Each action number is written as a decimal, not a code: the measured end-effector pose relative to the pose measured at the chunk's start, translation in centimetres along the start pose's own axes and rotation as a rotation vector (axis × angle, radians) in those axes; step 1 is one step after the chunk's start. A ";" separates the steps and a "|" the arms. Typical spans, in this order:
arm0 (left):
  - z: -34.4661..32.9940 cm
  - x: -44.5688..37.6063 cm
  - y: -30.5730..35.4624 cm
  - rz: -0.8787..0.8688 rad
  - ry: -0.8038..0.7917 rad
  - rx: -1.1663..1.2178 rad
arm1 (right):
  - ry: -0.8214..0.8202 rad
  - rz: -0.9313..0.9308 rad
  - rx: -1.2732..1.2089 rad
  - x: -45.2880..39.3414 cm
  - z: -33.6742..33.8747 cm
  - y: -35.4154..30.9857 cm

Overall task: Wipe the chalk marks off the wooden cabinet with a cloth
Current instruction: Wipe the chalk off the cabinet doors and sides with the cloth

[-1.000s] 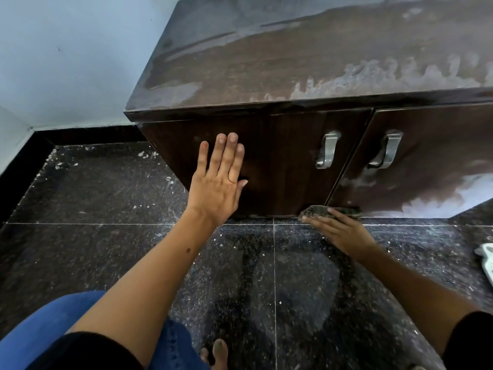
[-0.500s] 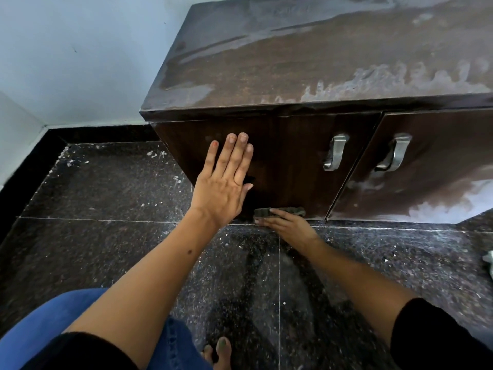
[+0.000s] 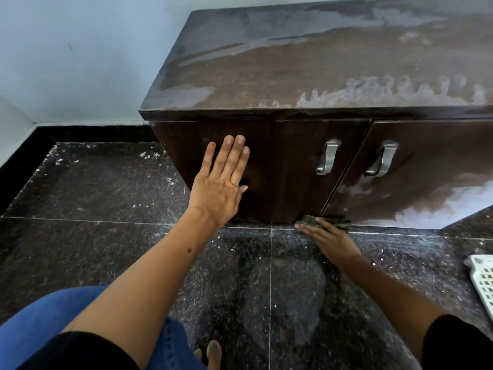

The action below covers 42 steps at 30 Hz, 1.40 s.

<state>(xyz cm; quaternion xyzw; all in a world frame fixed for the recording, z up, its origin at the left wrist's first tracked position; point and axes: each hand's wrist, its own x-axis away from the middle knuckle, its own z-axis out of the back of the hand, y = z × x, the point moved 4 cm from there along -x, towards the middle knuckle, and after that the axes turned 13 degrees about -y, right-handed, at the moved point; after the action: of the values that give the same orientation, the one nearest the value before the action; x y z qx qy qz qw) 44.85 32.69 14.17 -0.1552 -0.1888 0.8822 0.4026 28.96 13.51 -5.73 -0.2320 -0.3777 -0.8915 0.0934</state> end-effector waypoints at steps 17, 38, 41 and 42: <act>0.5 0.8 0.0 -0.047 0.057 0.017 | 0.601 -0.126 0.119 -1.1 4.5 4.3; 6.1 -1.0 6.4 -0.061 0.162 -0.002 | 0.599 -0.954 -2.268 3.9 13.1 8.8; 5.9 -1.2 6.1 -0.052 0.139 -0.076 | 0.550 -0.911 -2.422 3.9 14.1 8.9; 5.9 -1.2 6.0 -0.054 0.138 -0.097 | 0.551 -0.876 -2.457 4.0 14.4 8.8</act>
<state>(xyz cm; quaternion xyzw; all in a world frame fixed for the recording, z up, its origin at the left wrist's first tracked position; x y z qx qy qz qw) 39.21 26.94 16.76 -0.2297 -0.2071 0.8480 0.4304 33.37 17.67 10.52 0.1616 0.6542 -0.6247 -0.3946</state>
